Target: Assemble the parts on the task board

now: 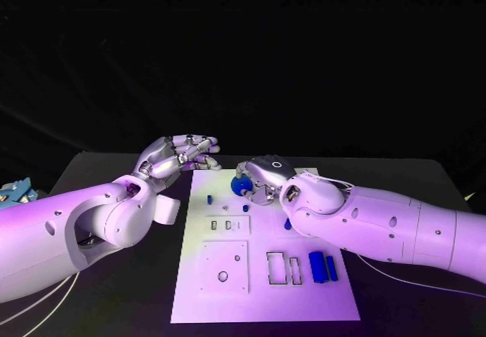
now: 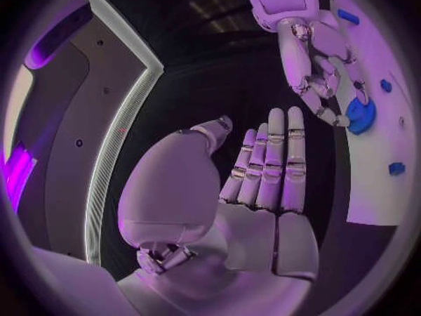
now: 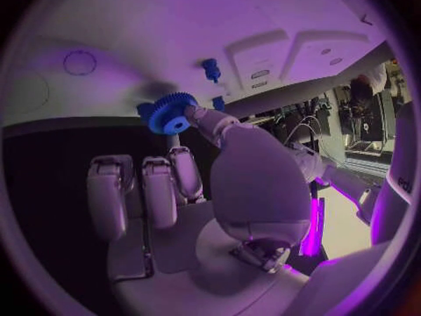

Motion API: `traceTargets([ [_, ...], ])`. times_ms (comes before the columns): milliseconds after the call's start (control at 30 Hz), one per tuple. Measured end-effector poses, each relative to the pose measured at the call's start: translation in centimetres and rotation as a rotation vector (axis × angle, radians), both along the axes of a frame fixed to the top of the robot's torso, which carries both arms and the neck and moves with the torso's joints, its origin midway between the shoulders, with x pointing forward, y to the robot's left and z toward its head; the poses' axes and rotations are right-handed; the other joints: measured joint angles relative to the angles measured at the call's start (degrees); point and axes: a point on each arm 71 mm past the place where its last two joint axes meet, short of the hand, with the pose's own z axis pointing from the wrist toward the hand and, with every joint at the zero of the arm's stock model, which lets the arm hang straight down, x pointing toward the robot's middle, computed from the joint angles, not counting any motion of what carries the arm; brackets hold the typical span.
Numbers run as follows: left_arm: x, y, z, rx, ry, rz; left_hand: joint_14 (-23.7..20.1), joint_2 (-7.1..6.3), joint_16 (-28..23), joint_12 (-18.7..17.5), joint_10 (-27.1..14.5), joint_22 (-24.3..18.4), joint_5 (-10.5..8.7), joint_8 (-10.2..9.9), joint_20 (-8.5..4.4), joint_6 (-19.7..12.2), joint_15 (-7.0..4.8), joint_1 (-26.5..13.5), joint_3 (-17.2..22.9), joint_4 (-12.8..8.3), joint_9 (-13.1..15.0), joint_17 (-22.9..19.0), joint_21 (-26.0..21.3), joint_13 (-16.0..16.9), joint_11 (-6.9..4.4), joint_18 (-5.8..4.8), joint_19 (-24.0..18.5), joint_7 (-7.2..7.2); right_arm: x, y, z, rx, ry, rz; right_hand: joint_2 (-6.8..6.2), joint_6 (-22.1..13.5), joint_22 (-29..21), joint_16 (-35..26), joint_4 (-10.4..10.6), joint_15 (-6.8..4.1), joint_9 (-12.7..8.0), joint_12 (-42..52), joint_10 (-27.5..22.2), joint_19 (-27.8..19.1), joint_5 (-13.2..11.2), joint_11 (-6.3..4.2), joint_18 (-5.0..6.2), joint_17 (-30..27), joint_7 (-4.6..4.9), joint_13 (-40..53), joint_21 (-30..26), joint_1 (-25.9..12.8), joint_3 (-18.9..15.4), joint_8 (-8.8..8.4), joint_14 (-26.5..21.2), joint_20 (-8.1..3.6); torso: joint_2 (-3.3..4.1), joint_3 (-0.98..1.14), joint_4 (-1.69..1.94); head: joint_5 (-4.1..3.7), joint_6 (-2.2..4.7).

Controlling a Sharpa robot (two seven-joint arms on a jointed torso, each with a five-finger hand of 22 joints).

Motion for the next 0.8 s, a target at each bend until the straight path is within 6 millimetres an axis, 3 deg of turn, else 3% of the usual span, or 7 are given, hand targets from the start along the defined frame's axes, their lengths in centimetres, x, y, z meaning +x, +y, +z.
traceTargets([
  [567,0.1,-0.2,0.0,-0.002,-0.002,-0.003,0.0,0.00,0.0,0.0,0.0,0.0,0.00,0.0,0.00,0.0,0.00,0.0,0.0,0.0,0.0,0.0,0.0,0.0,0.00,0.00,0.0,0.00,0.9,0.9,-0.2,-0.006,-0.006,-0.005,-0.89,0.6,0.0,0.0,0.0,0.00,0.3,0.0,0.0,0.0,-0.5,0.00,0.01,0.0,-0.09,0.0,0.0,-0.9,0.0,0.33,0.0,0.00,-0.02,0.10,-0.16,0.59,-0.07],
  [700,0.1,-0.2,0.0,-0.002,-0.002,-0.004,0.0,0.00,0.0,0.0,0.0,0.0,0.00,0.0,0.00,0.0,0.00,0.0,0.0,0.0,0.0,0.0,0.0,0.0,0.00,0.01,0.0,0.00,0.8,1.2,-0.4,-0.006,-0.001,0.005,-1.02,0.9,0.0,0.0,0.0,0.00,0.4,-0.2,-0.3,0.0,-1.6,0.31,0.01,0.0,-0.46,-0.2,0.0,-1.7,0.0,-1.06,0.0,0.00,-0.03,0.10,-0.15,0.62,-0.20],
  [800,0.1,-0.2,0.1,-0.002,-0.002,-0.004,0.0,0.00,0.0,0.0,0.0,0.0,0.00,0.0,0.00,0.0,0.00,0.0,0.0,0.0,0.0,0.0,0.0,0.0,0.00,0.00,0.0,0.00,0.7,1.2,-0.8,-0.012,0.010,0.010,-1.11,0.8,0.0,0.0,0.0,0.00,0.1,-0.2,-0.3,0.0,-2.0,0.31,0.01,0.0,-0.77,-0.2,0.0,-2.0,0.0,-1.07,0.0,0.00,-0.04,0.10,-0.14,0.63,-0.28],
])
